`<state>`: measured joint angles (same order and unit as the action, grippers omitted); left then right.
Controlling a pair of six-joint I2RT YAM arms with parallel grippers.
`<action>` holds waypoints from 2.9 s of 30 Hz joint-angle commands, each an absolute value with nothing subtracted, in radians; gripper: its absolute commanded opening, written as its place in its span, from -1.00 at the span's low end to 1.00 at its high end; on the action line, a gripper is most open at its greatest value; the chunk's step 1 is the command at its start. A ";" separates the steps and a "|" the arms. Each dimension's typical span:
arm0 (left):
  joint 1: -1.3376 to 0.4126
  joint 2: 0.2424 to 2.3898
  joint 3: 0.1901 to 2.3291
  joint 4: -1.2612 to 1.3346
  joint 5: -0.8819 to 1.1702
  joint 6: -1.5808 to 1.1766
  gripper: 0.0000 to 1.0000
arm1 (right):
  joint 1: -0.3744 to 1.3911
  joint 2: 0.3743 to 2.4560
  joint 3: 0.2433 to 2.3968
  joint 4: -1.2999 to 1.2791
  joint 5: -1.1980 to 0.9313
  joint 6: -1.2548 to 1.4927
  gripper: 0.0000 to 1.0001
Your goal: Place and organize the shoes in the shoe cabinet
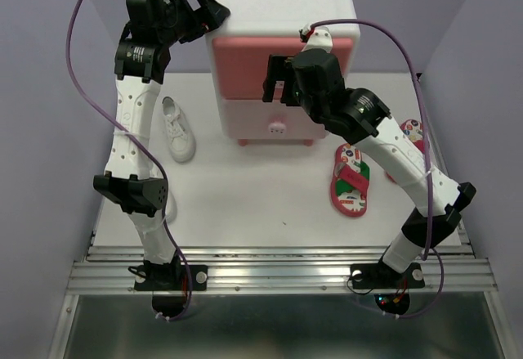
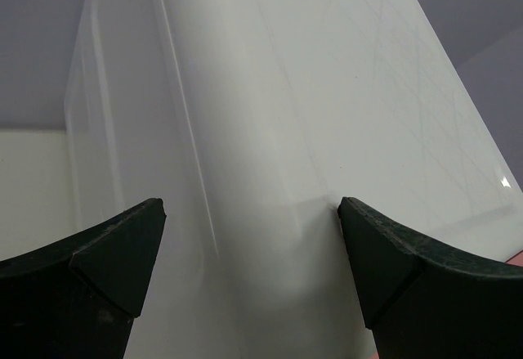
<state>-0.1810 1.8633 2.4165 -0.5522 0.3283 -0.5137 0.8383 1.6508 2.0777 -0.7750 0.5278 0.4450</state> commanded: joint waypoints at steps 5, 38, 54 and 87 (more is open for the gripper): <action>-0.183 1.865 2.382 -0.646 0.362 -0.443 0.97 | 0.890 1.716 2.183 -0.721 0.866 0.465 1.00; -0.222 1.878 2.342 -0.713 0.218 -0.449 0.88 | 1.005 1.566 1.936 -0.675 0.827 0.503 -0.81; -0.232 1.891 2.329 -0.742 0.158 -0.436 0.86 | 1.399 1.520 1.974 -1.094 0.957 0.891 -0.92; -0.232 1.876 2.304 -0.749 0.107 -0.417 0.86 | 1.519 1.376 1.963 -1.388 0.913 0.950 -0.57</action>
